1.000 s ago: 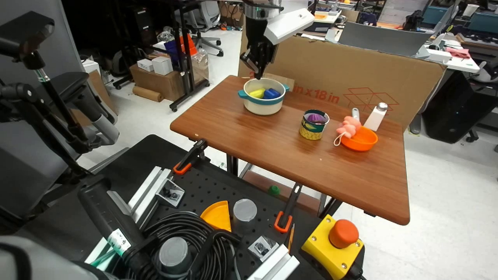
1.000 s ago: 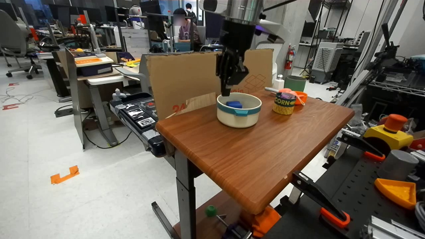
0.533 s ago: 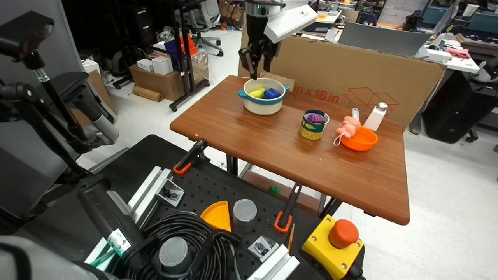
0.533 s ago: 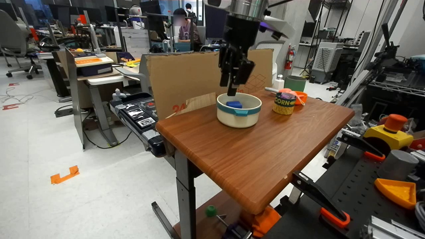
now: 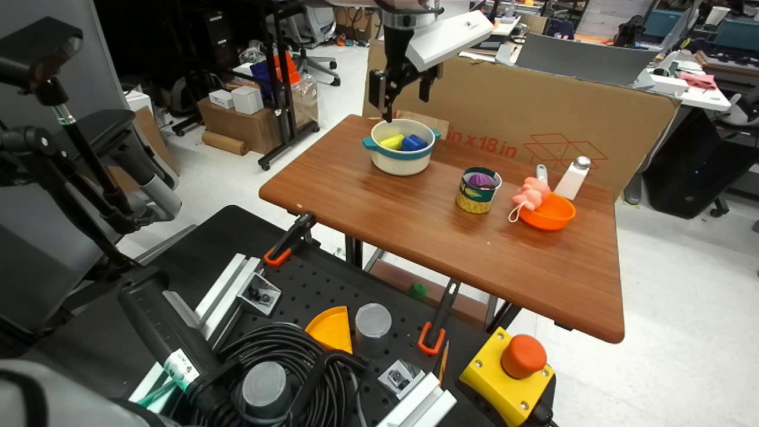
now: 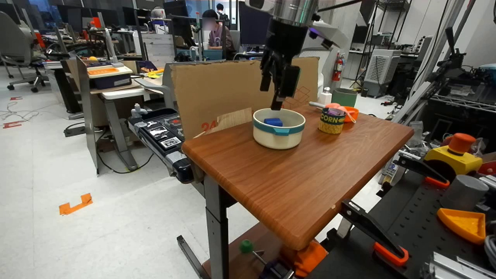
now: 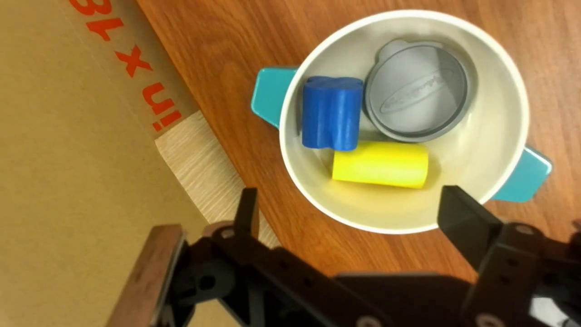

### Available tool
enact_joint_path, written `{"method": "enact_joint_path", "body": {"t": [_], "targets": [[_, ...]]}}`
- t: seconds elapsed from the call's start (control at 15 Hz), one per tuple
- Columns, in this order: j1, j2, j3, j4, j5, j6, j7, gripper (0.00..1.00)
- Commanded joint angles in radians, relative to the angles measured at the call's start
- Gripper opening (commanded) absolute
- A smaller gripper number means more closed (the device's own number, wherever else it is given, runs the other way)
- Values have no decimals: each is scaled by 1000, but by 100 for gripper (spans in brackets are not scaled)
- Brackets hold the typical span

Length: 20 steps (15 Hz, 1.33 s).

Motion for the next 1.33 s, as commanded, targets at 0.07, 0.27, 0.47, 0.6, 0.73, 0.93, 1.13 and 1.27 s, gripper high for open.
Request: {"method": "enact_joint_path", "body": {"t": [0.07,0.27,0.47,0.6,0.73,0.93,1.13,1.27], "targets": [[62,-30,-84,-43,-103,38,223,100],[80,-28,-106,-42,-163,22,330,100],[73,-30,-91,-46,-181,-4,381,100],[62,-31,-74,-50,-167,-24,383,100],[45,-34,-41,-52,-124,-69,355,100],[21,-44,14,-54,-40,-131,314,100],[17,-49,33,-43,10,-166,312,100],[14,-52,37,-36,35,-179,308,100]]}}
